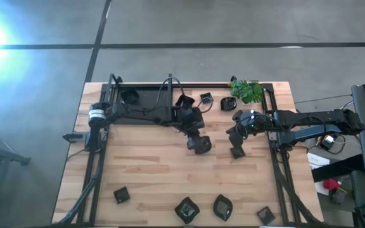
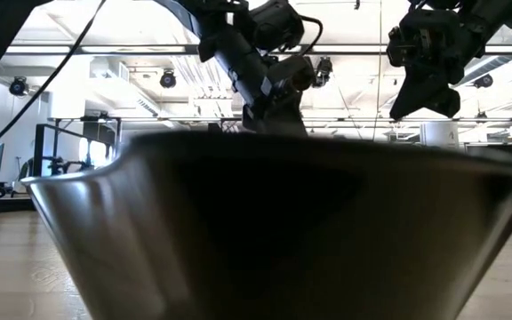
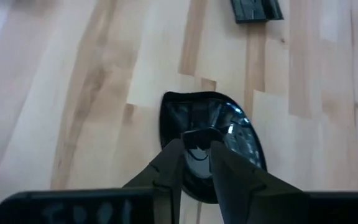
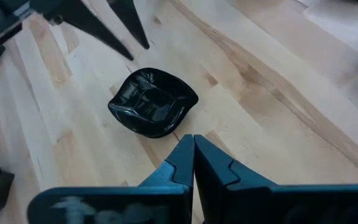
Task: Pick & Place Mini shaped plates
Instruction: Stack the black leaf shaped plate on top of the black leaf shaped plate on the table
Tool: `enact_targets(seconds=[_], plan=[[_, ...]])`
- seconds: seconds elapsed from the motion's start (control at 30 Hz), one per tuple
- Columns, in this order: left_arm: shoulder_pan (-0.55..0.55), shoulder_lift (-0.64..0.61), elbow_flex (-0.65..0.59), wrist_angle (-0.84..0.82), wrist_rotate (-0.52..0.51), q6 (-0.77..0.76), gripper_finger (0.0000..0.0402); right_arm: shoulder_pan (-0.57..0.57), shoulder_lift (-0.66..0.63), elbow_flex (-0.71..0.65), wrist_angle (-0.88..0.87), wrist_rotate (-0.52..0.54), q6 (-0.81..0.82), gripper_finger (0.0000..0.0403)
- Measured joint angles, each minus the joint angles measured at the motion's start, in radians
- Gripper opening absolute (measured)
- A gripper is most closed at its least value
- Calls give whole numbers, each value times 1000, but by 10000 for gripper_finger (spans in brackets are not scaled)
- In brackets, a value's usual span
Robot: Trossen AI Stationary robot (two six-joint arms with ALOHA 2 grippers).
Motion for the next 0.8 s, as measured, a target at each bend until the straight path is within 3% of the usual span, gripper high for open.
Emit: enact_targets(seconds=[0.2, 0.4, 0.8], plan=[[-13, 13, -34, 9, 22, -17, 76, 0, 0, 0, 0, 0, -12, 8], [-36, 13, -45, 2, 200, 43, 76, 0, 0, 0, 1, 1, -18, 8], [-65, 14, -99, -3, 203, 108, 76, 0, 0, 0, 1, 1, -26, 8]])
